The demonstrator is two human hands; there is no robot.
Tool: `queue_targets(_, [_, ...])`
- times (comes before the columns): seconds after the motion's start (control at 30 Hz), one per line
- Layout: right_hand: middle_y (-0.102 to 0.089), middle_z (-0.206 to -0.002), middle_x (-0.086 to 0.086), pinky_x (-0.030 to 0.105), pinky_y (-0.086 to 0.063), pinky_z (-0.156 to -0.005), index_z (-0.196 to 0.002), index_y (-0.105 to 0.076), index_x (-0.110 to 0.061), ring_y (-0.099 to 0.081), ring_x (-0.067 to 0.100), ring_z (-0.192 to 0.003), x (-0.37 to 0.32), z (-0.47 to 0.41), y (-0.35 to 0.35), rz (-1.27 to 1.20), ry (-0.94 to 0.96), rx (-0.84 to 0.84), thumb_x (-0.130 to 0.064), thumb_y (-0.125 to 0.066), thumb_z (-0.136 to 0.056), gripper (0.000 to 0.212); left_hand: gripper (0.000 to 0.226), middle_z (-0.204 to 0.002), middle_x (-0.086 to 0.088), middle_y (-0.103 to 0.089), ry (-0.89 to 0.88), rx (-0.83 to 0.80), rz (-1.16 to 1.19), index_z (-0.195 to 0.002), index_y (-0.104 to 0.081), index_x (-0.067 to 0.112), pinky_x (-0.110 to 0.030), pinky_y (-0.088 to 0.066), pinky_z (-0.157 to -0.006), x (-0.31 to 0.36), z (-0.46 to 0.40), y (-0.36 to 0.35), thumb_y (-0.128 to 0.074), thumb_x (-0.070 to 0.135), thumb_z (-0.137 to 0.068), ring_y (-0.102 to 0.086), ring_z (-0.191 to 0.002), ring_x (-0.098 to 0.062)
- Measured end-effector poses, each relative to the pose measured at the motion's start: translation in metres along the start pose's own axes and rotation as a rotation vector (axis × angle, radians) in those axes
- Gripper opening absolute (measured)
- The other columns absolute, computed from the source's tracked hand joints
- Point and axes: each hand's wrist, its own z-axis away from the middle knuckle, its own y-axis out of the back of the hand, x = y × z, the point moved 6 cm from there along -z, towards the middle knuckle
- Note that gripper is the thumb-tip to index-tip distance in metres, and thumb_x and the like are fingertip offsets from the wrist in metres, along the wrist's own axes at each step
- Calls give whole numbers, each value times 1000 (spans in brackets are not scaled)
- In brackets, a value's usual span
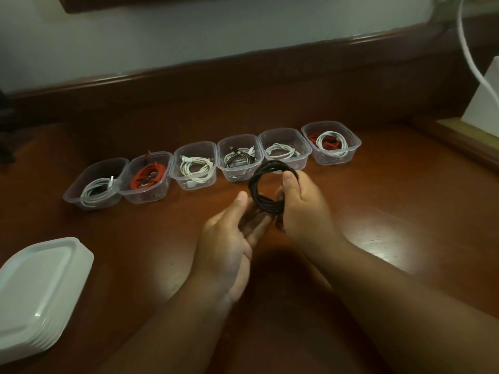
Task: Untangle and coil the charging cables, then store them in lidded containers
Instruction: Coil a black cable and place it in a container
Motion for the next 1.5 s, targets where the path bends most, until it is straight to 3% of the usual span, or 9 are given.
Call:
queue_targets(0.13, [-52,-72,-9,16,-39,-58,-81,-47,-30,-52,-3,-61,-6,1,2,138,64,-1,-29,-35,-106,28,20,-95,-7,-75,46,-22,-64,-98,-72,13,-37,-52,-85,-7,1,-1,-62,20,-82,-70,-89,-17])
queue_targets(0.3, [-60,-75,4,48,-51,-74,-77,-53,-28,-53,22,-67,9,-6,-16,104,-125,-183,-48,-38,-97,32,17,-79,4,-67,155,-73,89,-95,-65,19,-28,-42,-69,-6,-3,2,-55,22,-81,-63,-69,-9])
queue_targets(0.4, [-55,-62,3,42,-48,-62,-81,-59,-22,-49,18,-54,13,-5,-18,51,-186,-230,-42,-42,-100,33,19,-67,1,-59,133,-107,198,-94,-60,14,-29,-52,-56,-1,-5,-1,-57,18,-75,-63,-62,-13])
queue_targets(0.57, [-49,-52,4,34,-42,-55,-95,-54,-10,-47,14,-43,15,-5,-13,82,-242,-301,-31,-37,-106,30,41,-73,7,-63,-68,-27,-233,-104,-65,16,-28,-46,-76,3,-16,14,-51,-16,-82,-60,-80,-12])
queue_targets(0.73, [-56,-68,1,42,-48,-61,-88,-52,-23,-53,16,-58,7,-9,-4,180,-69,-172,-27,-42,-104,20,53,-110,2,-70,-218,10,-671,-115,-69,34,-22,-52,-70,14,-24,21,-53,-8,-89,-67,-90,-10])
queue_targets(0.8, [-55,-67,-1,40,-48,-62,-85,-50,-22,-54,14,-59,4,-10,3,167,-47,-110,-24,-41,-105,22,50,-89,-1,-70,-201,9,-656,-108,-69,35,-23,-52,-66,16,-24,23,-56,-9,-88,-65,-76,-11])
queue_targets(1.1, [-47,-76,9,30,-48,-50,-87,-47,-8,-45,14,-52,6,3,-10,-605,-525,-179,-18,-32,-108,27,10,-71,4,-70,-191,97,-649,-81,-74,19,-22,-50,-63,19,-26,34,-78,9,-81,-63,-68,-8])
queue_targets(1.23, [-61,-81,16,33,-58,-61,-88,-48,-9,-56,17,-58,3,11,-21,-749,-578,-274,-19,-32,-108,27,13,-83,-7,-76,-73,109,-264,-91,-72,7,-18,-56,-63,10,-23,28,-64,-3,-88,-71,-74,-12])
queue_targets(1.5, [-64,-79,5,14,-49,-52,-96,-62,-13,-62,15,-65,6,3,-11,19,-356,-232,-25,-38,-107,29,25,-93,-11,-76,-113,29,-95,-101,-65,6,-23,-57,-75,10,-16,15,-69,2,-77,-73,-89,-20])
